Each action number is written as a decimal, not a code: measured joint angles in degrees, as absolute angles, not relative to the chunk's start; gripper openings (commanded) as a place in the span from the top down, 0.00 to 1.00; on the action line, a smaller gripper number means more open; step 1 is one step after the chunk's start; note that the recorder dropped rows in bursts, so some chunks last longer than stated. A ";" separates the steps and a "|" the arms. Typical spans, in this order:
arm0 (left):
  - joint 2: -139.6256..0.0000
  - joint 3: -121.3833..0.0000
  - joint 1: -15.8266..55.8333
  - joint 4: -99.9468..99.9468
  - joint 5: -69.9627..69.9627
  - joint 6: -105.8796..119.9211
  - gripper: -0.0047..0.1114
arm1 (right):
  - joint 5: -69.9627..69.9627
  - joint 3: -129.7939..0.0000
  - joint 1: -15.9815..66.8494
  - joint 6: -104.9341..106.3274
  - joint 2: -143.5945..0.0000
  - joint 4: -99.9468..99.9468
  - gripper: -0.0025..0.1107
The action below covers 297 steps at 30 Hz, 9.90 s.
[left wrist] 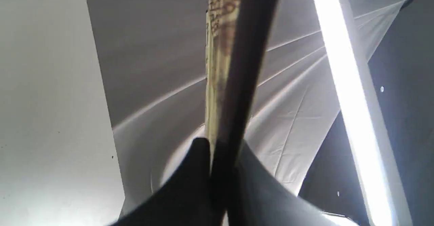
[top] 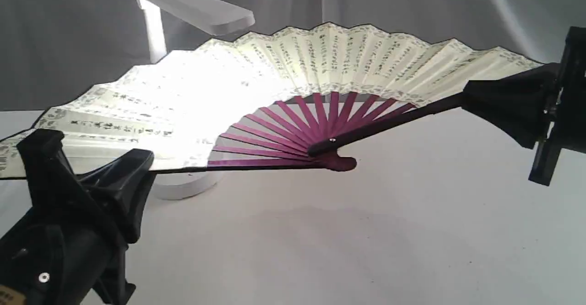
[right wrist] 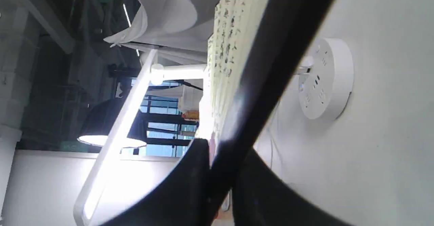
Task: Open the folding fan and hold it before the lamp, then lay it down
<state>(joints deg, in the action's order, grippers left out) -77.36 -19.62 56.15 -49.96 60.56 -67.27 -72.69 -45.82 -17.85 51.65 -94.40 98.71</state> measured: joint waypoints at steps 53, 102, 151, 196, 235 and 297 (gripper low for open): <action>-109.71 -37.22 56.15 -48.52 56.46 -75.73 0.96 | -58.83 -45.82 -30.29 46.50 -102.44 82.69 0.98; -116.18 -40.36 55.33 -48.61 64.97 -76.54 0.50 | -45.72 -45.92 -31.65 49.48 -109.01 75.77 0.36; -81.98 -41.67 24.08 27.13 -19.79 -78.82 0.96 | -41.58 -45.92 -7.40 26.92 -88.90 37.47 0.61; -81.20 -51.90 1.39 2.09 -50.19 -5.44 0.96 | -43.58 -45.92 -7.40 14.96 -77.48 9.87 0.98; -78.82 -51.90 5.42 2.06 -47.18 -2.80 0.96 | -41.75 -45.92 -1.73 7.11 -77.48 2.45 0.98; -0.04 -53.03 5.45 2.08 -58.54 -0.93 0.96 | -67.61 -46.12 -1.73 4.11 -0.11 -7.05 0.98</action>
